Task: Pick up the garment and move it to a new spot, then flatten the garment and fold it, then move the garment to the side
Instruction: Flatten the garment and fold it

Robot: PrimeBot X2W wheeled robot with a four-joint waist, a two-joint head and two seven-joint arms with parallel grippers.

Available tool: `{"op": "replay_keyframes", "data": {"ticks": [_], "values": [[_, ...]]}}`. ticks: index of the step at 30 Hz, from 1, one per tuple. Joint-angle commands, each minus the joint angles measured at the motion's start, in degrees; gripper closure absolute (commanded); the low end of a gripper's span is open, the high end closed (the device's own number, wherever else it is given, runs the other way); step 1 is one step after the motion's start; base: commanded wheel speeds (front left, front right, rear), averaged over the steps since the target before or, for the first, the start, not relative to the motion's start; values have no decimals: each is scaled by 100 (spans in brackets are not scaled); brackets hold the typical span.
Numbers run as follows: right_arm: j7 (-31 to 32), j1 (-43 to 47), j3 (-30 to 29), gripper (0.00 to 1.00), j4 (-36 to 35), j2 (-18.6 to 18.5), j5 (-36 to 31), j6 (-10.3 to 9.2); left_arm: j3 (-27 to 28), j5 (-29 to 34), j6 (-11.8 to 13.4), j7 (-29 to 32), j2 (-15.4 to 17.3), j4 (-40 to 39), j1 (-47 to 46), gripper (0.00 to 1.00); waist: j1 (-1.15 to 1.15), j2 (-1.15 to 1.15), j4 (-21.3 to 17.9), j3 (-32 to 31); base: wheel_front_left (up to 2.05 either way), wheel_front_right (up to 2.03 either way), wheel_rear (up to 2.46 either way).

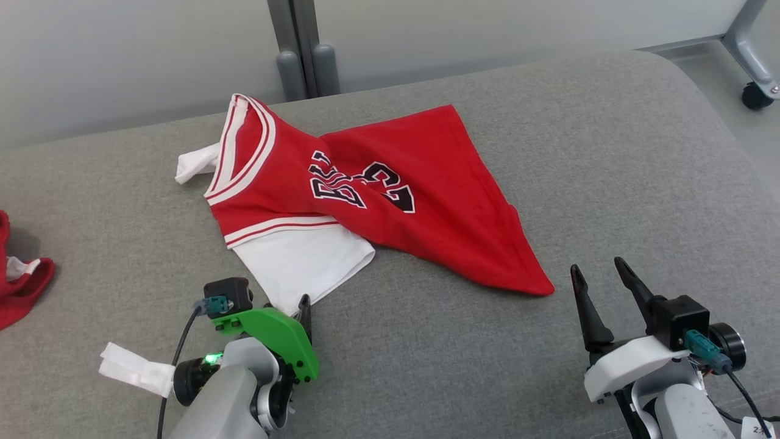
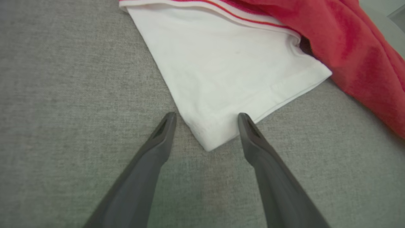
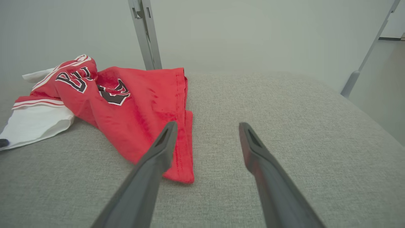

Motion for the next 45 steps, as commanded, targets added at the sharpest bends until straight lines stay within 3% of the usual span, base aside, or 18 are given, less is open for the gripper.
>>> {"op": "replay_keyframes", "data": {"ticks": [1,5,6,7,8,9,18,32,33,35,36,37,45], "values": [[-1,1,12,0,28,-15,-40,-9,-25,-72,36,-2,25,110,-91,0,0,0,-99,83,0,0,0],[-1,40,49,0,153,-17,-33,-9,-117,-231,82,-32,24,380,-173,0,0,0,-154,115,0,0,0],[-1,37,61,0,209,-15,-36,-9,-144,-267,82,-66,24,435,-201,8,0,0,-159,122,0,0,0],[-1,35,65,0,262,-15,-38,-9,-162,-321,80,-94,24,479,-218,53,0,0,-157,127,0,0,0],[-1,30,66,0,304,-16,-41,-9,-171,-373,77,-152,24,500,-234,65,0,0,-153,132,0,0,0],[-1,15,62,0,365,-16,-34,-9,-200,-438,72,-212,21,510,-253,100,0,0,-144,141,0,0,0],[-1,-368,79,0,949,-16,56,-9,-475,-702,-8,-838,19,459,-213,100,0,0,56,259,0,0,0],[352,-1347,348,0,2781,-13,-185,-8,-495,-592,-98,-1417,196,-76,-128,100,0,0,460,409,0,0,0],[399,-1369,405,13,2841,-8,-202,-5,-485,-589,-87,-1440,220,-148,-113,100,0,0,472,409,0,0,0],[474,-1397,522,65,2905,2,-148,-4,-469,-596,-65,-1453,269,-270,-74,100,0,0,484,406,0,0,0],[513,-1411,588,75,2927,6,-126,-3,-466,-597,-63,-1458,290,-326,-56,100,0,0,487,403,0,0,0],[571,-1424,653,100,2944,10,-103,-3,-462,-600,-45,-1456,314,-390,-40,100,0,0,487,400,0,0,0],[618,-1558,836,100,2657,-11,276,-3,-440,-572,5,-1463,517,-951,-6,100,0,0,474,323,0,0,0]]}}
